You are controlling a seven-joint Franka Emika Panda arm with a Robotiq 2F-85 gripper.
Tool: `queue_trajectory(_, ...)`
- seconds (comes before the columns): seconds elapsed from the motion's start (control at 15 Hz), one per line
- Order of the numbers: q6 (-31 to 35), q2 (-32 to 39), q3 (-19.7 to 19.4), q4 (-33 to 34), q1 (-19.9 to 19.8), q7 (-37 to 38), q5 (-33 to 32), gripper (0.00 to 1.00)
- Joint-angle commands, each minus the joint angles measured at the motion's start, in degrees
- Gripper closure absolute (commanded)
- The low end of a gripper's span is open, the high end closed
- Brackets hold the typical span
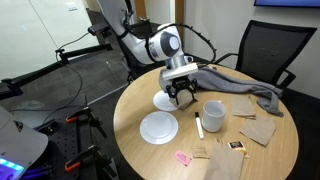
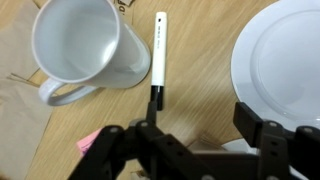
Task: Put the marker in the mug on the table
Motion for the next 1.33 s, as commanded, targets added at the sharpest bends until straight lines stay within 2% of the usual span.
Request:
queue_trajectory(0.0,1.48,-6.66,0.11,-5.21,0.17,2.20,-1.72,0.00)
queue_trajectory(1.13,2.02,-37.19,4.03,-28.55,-1.45,-1.09,6.03,0.00)
queue_trajectory(1.2,2.45,-38.26,4.13,-29.62,-1.50,-1.71,6.86,0.00)
queue_trajectory(1.27,0.48,-33.97,3.61,-25.35,-0.75,-0.30,5.27,0.00)
